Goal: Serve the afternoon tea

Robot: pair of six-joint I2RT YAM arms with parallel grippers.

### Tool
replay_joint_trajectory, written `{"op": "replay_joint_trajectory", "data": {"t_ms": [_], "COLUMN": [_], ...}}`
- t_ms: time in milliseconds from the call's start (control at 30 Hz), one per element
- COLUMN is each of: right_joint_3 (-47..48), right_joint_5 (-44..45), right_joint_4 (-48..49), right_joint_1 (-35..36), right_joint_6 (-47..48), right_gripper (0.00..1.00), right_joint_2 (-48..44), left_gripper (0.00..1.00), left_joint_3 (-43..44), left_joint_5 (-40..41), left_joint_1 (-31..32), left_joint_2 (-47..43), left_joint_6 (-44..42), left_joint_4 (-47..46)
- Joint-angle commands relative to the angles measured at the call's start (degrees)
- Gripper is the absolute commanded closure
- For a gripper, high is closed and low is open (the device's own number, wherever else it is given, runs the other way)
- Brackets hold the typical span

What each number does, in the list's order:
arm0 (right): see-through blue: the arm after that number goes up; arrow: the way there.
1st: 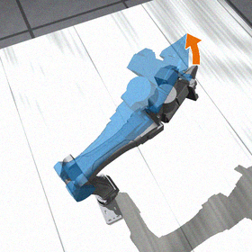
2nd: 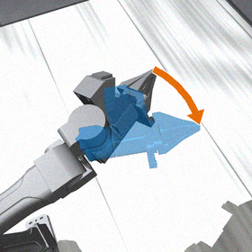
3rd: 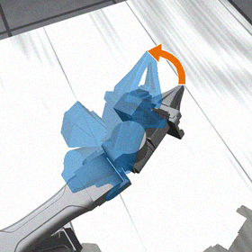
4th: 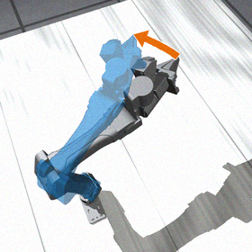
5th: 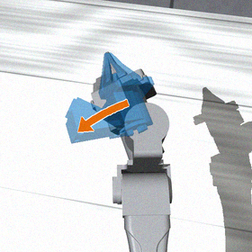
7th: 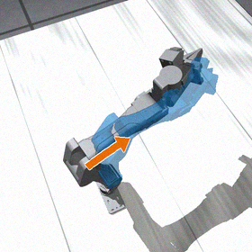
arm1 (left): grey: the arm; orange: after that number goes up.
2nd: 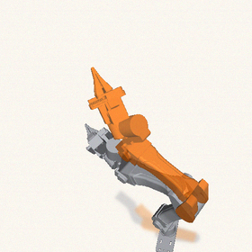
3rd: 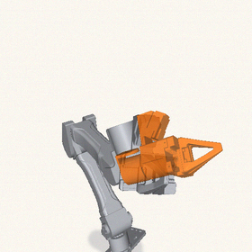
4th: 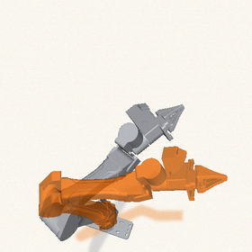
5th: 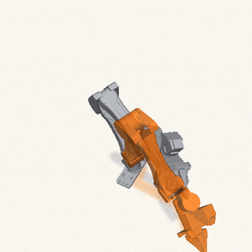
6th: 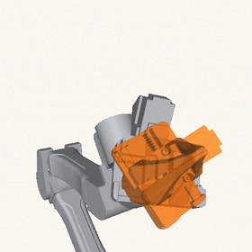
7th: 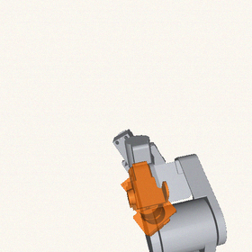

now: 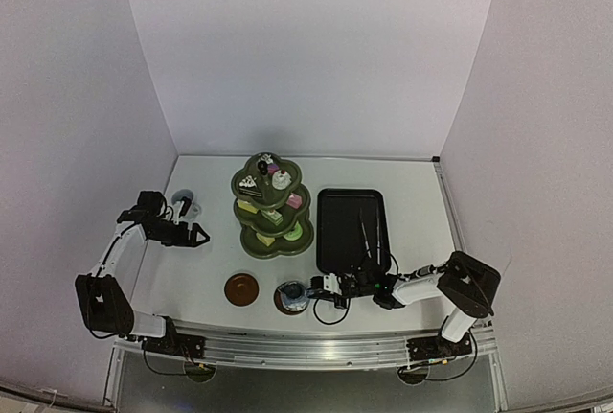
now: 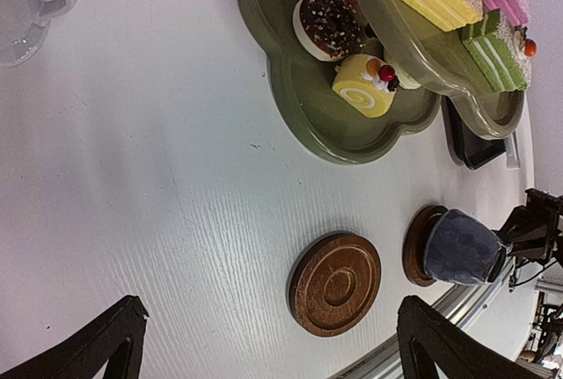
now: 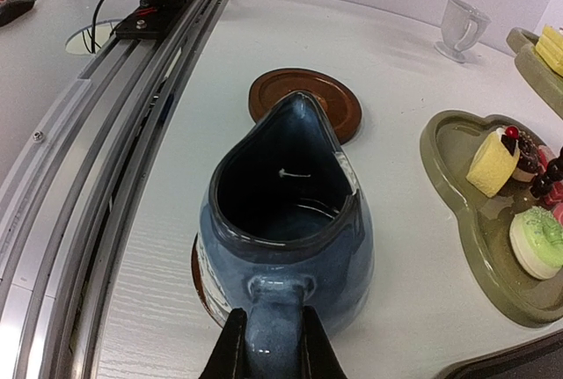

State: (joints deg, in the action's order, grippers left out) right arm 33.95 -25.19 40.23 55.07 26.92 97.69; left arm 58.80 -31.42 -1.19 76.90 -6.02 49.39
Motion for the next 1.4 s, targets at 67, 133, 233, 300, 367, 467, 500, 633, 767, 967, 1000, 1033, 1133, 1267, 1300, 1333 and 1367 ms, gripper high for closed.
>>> {"op": "replay_joint_trajectory", "data": {"t_ms": [67,133,233,300,367,467,500,633,767,967,1000,1033,1133,1267,1300,1333,1367], "right_joint_3": [2.4,2.8,3.1,3.5,3.7,2.7,2.3,1.7,1.9,2.1,2.1,2.1,2.2,2.7,2.8,2.9,2.9], "right_joint_5": [-1.8,-1.8,-2.1,-2.6,-2.7,-1.8,-1.8,-1.6,0.2,1.1,0.9,0.8,0.2,0.1,0.1,0.2,0.2], "right_joint_4": [3.9,3.9,3.9,3.9,3.9,3.9,3.8,3.8,3.8,3.8,3.8,3.7,2.9,-0.1,-1.0,-1.8,-2.3], "right_joint_1": [0.0,0.0,0.1,0.0,0.1,0.0,0.0,0.0,0.1,-0.2,-0.2,-0.2,-0.2,-0.3,-0.2,-0.2,-0.2], "right_joint_6": [-0.8,-0.8,-0.6,-0.8,-0.9,-0.7,-0.8,-2.1,-2.3,-0.9,-0.7,-0.6,-0.4,0.8,1.1,1.3,1.5], "right_gripper": [1.00,1.00,1.00,1.00,1.00,1.00,1.00,0.98,0.75,0.68,0.68,0.68,0.64,0.56,0.53,0.50,0.46], "right_joint_2": [1.2,1.9,2.6,3.1,3.3,2.6,2.2,2.1,2.8,4.2,4.2,4.1,3.6,1.4,0.8,0.2,-0.4], "left_gripper": [0.00,0.00,0.00,0.00,0.00,0.00,0.00,0.00,0.00,0.00,0.00,0.00,0.00,0.00,0.00,0.00,0.00], "left_joint_3": [2.4,2.4,2.4,2.3,2.4,2.8,2.9,2.9,3.2,3.8,3.8,3.8,3.5,3.5,3.6,3.7,3.8], "left_joint_5": [-0.9,-0.9,-0.7,-0.7,-0.8,-0.7,-0.6,-0.7,-0.8,-0.8,-0.7,-0.6,-0.5,-0.5,-0.6,-0.5,-0.6], "left_joint_1": [-0.3,-0.3,-0.3,-0.3,-0.3,-0.3,-0.3,-0.3,-0.3,-0.3,-0.3,-0.3,-0.3,-0.3,-0.3,-0.3,-0.3], "left_joint_2": [-0.2,-0.3,-0.4,-0.4,-0.3,-0.2,-0.1,0.2,0.6,1.0,1.0,1.0,1.0,0.8,0.8,0.9,0.9], "left_joint_6": [-0.7,-0.8,-0.8,-0.9,-0.9,-1.1,-1.1,-1.1,-1.1,-1.3,-1.4,-1.5,-1.6,-1.6,-1.6,-1.6,-1.7], "left_joint_4": [-1.3,-1.3,-1.2,-1.2,-1.1,-0.9,-1.0,-1.4,-1.4,-1.3,-1.4,-1.3,-1.4,-1.5,-1.5,-1.5,-1.5]}}
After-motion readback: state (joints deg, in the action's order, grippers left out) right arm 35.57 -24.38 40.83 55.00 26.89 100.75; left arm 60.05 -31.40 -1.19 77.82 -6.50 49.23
